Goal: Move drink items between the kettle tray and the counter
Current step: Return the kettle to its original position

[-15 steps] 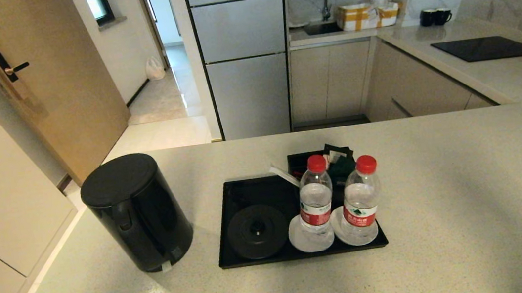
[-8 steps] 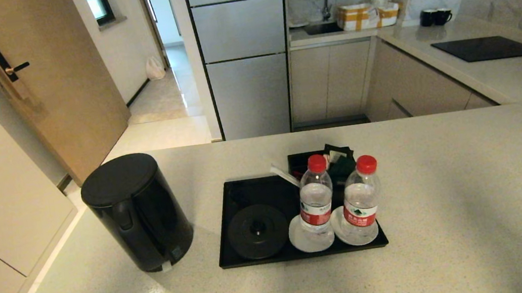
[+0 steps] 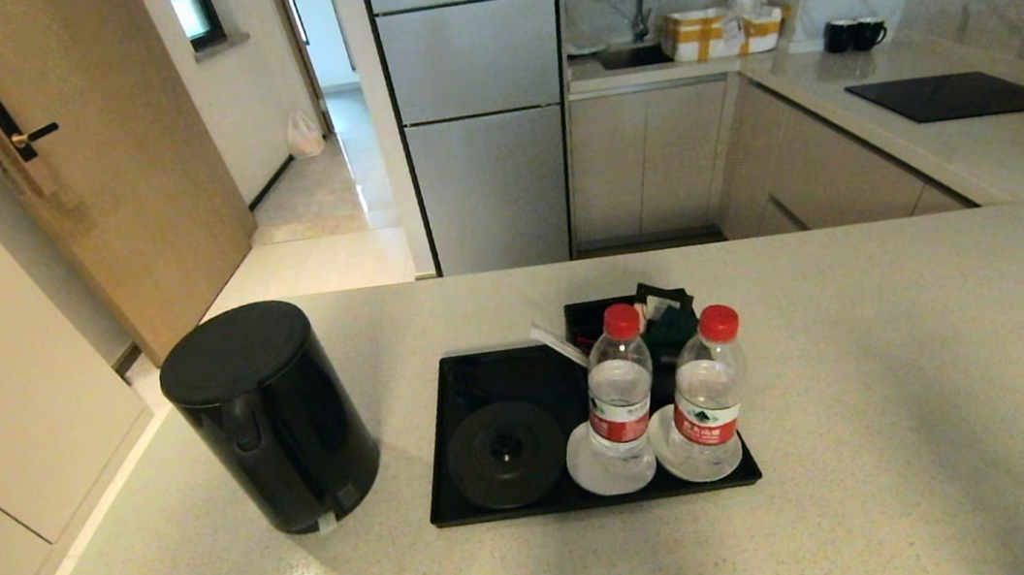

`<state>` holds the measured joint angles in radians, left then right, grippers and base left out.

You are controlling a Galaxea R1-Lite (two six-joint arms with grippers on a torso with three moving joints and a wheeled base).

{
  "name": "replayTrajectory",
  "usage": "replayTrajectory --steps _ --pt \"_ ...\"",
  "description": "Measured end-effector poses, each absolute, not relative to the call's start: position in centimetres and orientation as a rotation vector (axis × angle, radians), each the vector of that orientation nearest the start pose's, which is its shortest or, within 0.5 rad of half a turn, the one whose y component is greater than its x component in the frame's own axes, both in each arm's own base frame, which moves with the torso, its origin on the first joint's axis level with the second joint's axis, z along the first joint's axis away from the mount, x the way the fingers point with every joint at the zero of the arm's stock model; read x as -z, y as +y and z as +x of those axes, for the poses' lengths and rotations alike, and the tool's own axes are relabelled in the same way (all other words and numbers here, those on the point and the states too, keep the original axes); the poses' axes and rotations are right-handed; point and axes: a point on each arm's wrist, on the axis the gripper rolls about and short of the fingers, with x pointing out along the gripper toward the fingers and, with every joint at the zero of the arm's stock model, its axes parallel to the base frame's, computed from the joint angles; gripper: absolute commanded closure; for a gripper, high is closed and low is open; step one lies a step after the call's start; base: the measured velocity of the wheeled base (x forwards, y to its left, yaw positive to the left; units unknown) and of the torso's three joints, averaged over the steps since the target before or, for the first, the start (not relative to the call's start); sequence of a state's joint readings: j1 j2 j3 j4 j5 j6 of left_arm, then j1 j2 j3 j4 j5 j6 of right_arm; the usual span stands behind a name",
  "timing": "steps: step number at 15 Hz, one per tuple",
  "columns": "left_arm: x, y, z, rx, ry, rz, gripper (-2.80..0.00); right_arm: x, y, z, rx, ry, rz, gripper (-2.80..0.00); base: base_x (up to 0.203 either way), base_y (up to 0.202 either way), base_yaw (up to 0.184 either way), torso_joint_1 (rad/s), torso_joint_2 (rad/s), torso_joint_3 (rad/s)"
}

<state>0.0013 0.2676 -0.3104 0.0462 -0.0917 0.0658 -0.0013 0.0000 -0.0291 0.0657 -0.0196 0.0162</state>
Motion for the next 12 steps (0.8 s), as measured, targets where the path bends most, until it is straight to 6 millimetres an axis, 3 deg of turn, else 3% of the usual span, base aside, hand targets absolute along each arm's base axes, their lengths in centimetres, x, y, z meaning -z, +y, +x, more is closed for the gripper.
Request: replayTrajectory --steps 2,6,10,11,12 --pt "-17.6 -0.3 1.2 0.147 0.144 0.020 0.00 -7.7 0.0 -2.5 0.021 0.035 0.015 0.00 0.000 0.000 0.000 0.000 0.00 0.000" --pt "-16.0 -0.9 5.9 0.393 0.414 -0.170 0.00 -7.7 0.0 -2.5 0.022 0.035 0.015 0.00 0.000 0.000 0.000 0.000 0.00 0.000" --pt "-14.5 -0.9 9.6 0.528 0.430 -0.217 0.00 -7.7 0.0 -2.5 0.022 0.035 0.016 0.00 0.000 0.000 0.000 0.000 0.00 0.000" --pt "-14.4 -0.6 10.5 0.527 0.408 -0.209 -2.80 -7.7 0.0 -2.5 0.022 0.035 0.015 0.00 0.000 0.000 0.000 0.000 0.00 0.000" --pt "-14.3 0.0 11.5 0.522 0.377 -0.197 -2.80 -7.7 0.0 -2.5 0.022 0.035 0.015 0.00 0.000 0.000 0.000 0.000 0.00 0.000"
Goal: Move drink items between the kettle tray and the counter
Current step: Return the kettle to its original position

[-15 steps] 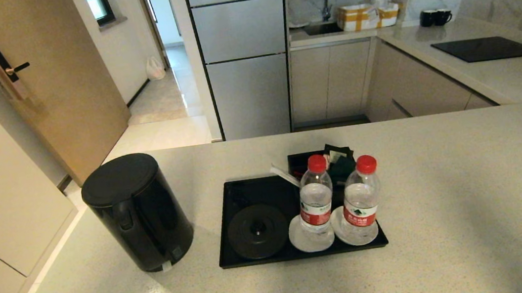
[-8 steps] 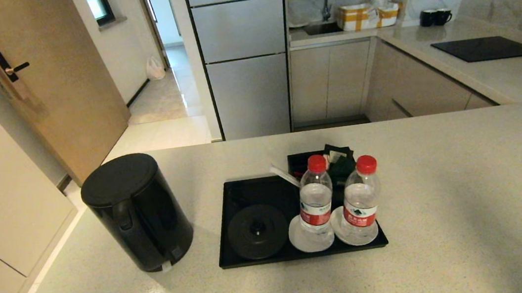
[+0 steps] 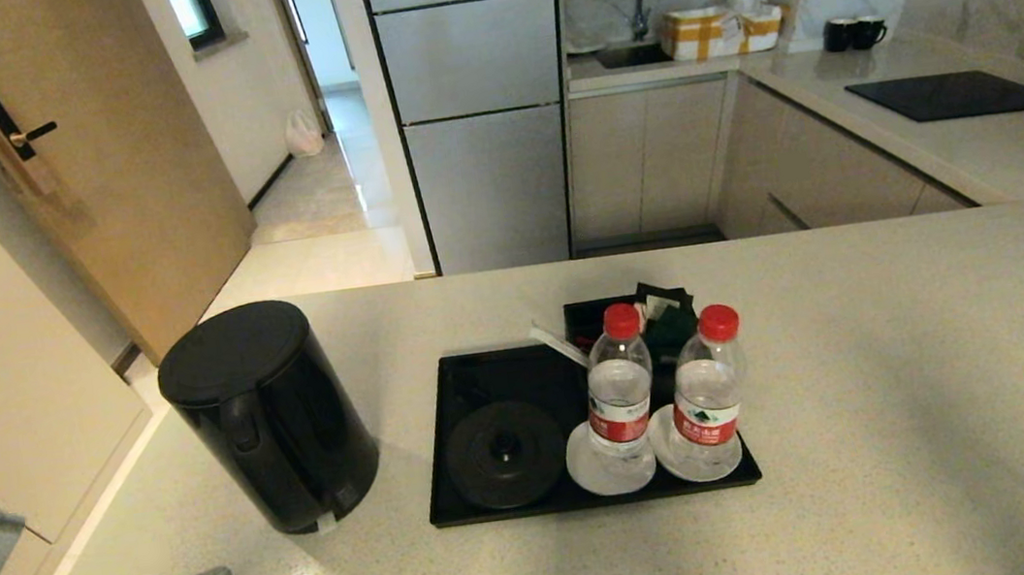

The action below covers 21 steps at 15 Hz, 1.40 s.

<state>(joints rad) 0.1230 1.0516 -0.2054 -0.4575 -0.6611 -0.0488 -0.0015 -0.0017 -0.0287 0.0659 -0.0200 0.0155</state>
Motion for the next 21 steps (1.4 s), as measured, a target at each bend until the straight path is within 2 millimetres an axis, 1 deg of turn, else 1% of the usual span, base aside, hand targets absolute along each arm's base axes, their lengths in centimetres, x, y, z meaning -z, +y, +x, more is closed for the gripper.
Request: replayTrajectory --steps 2,4,7,10,13,18,21 --pt "-14.2 1.6 12.7 0.520 0.317 -0.165 -2.80 -7.7 0.0 -2.5 0.022 0.035 0.015 0.00 0.000 0.000 0.000 0.000 0.00 0.000" --pt "-13.8 2.8 13.4 0.546 0.300 -0.152 -2.80 -7.7 0.0 -2.5 0.022 0.035 0.015 0.00 0.000 0.000 0.000 0.000 0.00 0.000" --pt "-13.2 3.6 14.5 0.602 0.278 -0.147 -2.80 -7.7 0.0 -2.5 0.022 0.035 0.015 0.00 0.000 0.000 0.000 0.000 0.00 0.000" --pt "-12.6 4.1 15.7 0.614 0.240 -0.118 -2.80 -7.7 0.0 -2.5 0.022 0.035 0.015 0.00 0.000 0.000 0.000 0.000 0.00 0.000" --pt "-12.5 4.0 17.1 0.637 0.223 -0.105 -2.80 -7.7 0.0 -2.5 0.022 0.035 0.016 0.00 0.000 0.000 0.000 0.000 0.00 0.000" --pt "-12.6 2.4 18.4 0.709 0.247 -0.132 -2.80 -7.7 0.0 -2.5 0.022 0.035 0.016 0.00 0.000 0.000 0.000 0.000 0.00 0.000" --pt "-12.7 2.1 19.4 0.721 0.243 -0.125 -2.80 -7.7 0.0 -2.5 0.022 0.035 0.015 0.00 0.000 0.000 0.000 0.000 0.00 0.000"
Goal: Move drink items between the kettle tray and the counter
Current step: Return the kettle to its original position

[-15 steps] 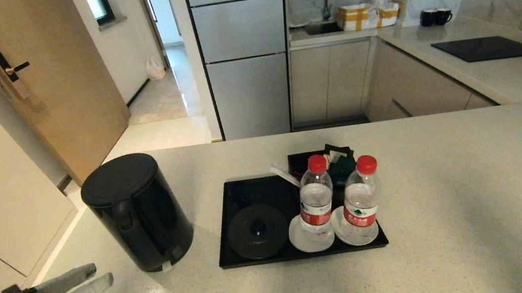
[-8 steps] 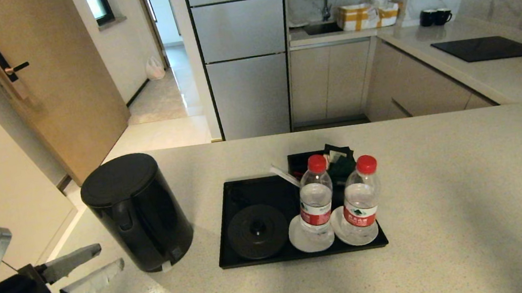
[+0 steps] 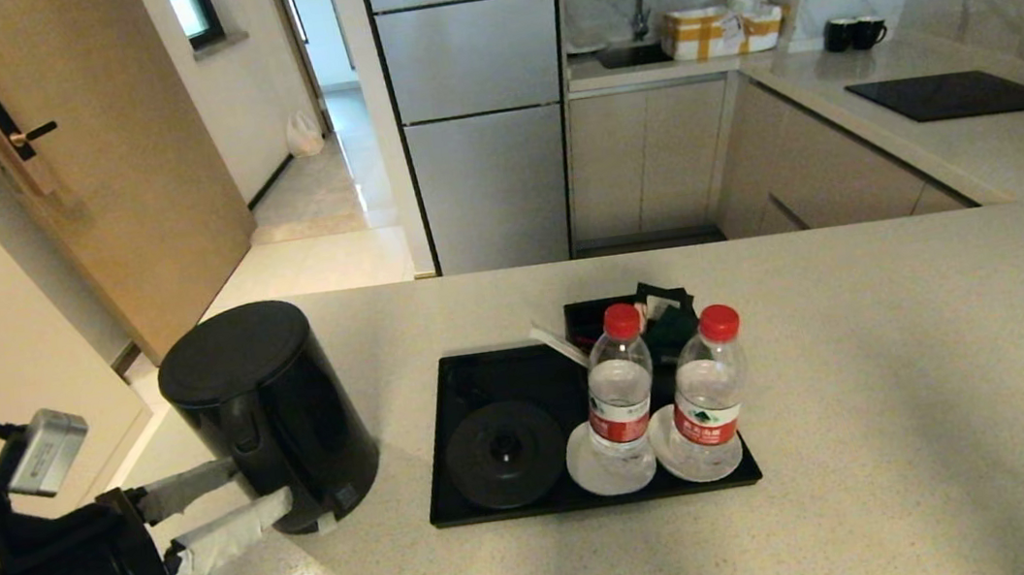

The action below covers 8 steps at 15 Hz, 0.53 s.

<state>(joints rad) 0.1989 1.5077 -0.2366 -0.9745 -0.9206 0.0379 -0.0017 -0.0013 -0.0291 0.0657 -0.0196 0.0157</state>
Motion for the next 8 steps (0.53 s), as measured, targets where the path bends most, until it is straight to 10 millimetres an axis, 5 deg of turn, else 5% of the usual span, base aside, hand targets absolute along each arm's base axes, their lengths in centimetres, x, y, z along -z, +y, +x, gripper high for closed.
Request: replayTrajectory --steps 8 --pt "-11.9 1.1 21.9 0.789 0.198 -0.089 -2.80 -7.7 0.0 -2.5 0.022 0.035 0.015 0.00 0.000 0.000 0.000 0.000 0.00 0.000"
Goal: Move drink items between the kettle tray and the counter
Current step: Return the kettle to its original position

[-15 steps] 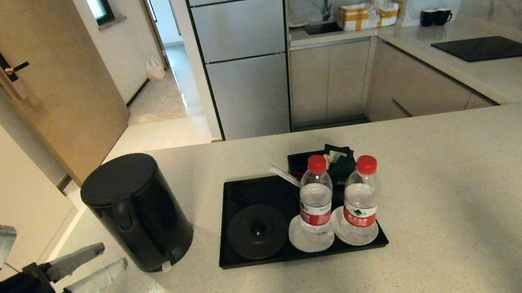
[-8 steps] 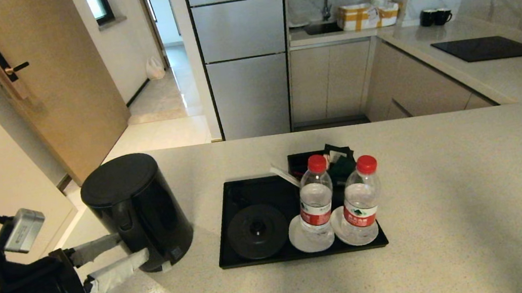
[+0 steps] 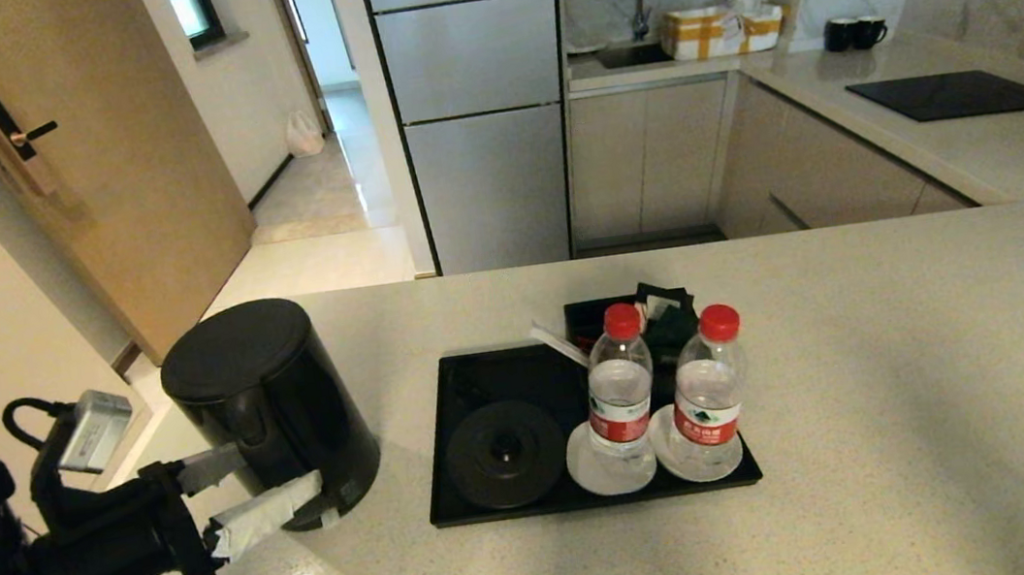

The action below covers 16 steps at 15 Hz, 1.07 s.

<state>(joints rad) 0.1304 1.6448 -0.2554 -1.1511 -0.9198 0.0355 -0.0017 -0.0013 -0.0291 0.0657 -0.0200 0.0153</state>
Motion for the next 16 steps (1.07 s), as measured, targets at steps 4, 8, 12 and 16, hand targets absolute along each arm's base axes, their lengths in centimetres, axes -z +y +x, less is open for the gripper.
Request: replayTrajectory --steps 4,8,12,16 --pt "-11.1 0.1 23.3 0.810 0.143 -0.073 -2.80 -7.7 0.0 -2.5 0.022 0.035 0.016 0.00 0.000 0.000 0.000 0.000 0.00 0.000" --pt "-10.5 -1.0 24.0 0.807 0.123 -0.115 -2.80 -7.7 0.0 -2.5 0.022 0.035 0.015 0.00 0.000 0.000 0.000 0.000 0.00 0.000" --pt "-9.9 -3.0 24.4 0.712 0.137 -0.102 -2.80 -7.7 0.0 -2.5 0.022 0.035 0.016 0.00 0.000 0.000 0.000 0.000 0.00 0.000" --pt "-9.5 -5.4 25.1 0.541 0.133 -0.069 -2.80 -7.7 0.0 -2.5 0.022 0.035 0.015 0.00 0.000 0.000 0.000 0.000 0.00 0.000"
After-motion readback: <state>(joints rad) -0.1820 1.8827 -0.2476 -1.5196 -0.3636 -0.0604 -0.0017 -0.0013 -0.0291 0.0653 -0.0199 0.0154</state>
